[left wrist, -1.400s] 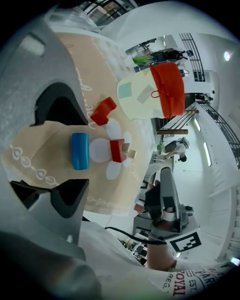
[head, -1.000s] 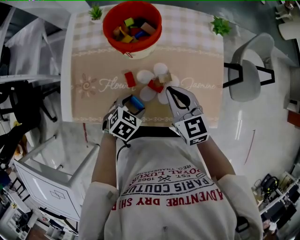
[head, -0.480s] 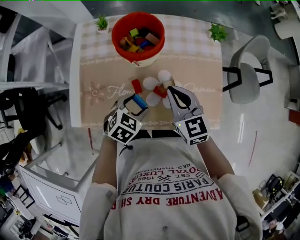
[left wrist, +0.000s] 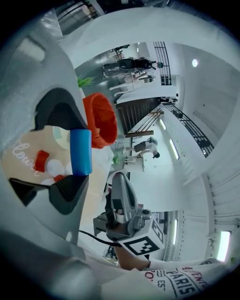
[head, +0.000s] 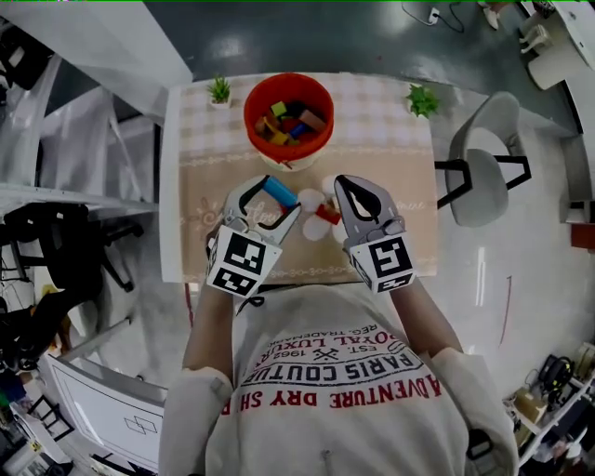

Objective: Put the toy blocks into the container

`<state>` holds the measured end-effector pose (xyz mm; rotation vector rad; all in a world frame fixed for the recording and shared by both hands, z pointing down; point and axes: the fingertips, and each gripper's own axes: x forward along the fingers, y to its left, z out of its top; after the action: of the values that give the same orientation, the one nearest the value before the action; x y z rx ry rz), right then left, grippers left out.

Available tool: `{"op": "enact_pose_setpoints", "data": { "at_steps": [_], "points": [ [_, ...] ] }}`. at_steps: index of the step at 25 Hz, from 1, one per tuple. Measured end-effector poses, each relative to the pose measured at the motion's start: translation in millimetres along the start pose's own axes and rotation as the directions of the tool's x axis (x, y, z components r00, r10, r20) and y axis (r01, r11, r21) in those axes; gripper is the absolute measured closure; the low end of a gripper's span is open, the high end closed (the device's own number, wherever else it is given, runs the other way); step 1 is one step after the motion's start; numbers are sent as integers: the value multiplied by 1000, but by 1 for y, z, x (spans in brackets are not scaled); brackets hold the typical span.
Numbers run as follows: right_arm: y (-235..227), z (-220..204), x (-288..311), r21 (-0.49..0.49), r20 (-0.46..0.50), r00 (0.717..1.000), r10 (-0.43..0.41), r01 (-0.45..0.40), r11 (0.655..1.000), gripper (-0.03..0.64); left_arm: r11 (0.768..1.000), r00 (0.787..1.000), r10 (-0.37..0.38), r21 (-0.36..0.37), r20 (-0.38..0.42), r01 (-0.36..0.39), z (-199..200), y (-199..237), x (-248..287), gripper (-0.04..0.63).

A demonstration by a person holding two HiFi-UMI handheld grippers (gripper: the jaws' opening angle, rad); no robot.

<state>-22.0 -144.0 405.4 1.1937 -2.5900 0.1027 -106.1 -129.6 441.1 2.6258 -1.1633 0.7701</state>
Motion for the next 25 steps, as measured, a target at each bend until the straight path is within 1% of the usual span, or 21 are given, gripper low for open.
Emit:
{"op": "enact_pose_setpoints", "data": {
  "at_steps": [2,5,8,10,16,19,23,25],
  "points": [
    [-3,10,3,-1,20,1000,-13,13,1000,617,1000,998,29,7,50,-29,19,16,-1,285],
    [-9,25,9,0,59,998,-34,34,999,617,998,991,69,-6,118,-68,43,42,2,285],
    [-15,35,15,5,83,995,-49,49,999,616,994,979,101,-47,177,-94,61,66,9,285],
    [-19,37,20,9,86,995,-60,59,998,615,992,975,111,-76,192,-98,66,79,18,285],
    [-32,37,30,13,69,994,-87,86,996,615,986,976,143,-110,167,-126,63,108,53,285],
    [-36,33,31,20,51,994,-94,93,995,615,987,982,135,-106,133,-122,59,112,68,285],
    [-42,24,34,30,26,994,-106,105,994,617,987,989,128,-103,69,-120,47,113,82,284],
    [-41,22,34,30,17,994,-107,106,994,615,985,988,137,-117,73,-128,46,113,82,270]
  ]
}}
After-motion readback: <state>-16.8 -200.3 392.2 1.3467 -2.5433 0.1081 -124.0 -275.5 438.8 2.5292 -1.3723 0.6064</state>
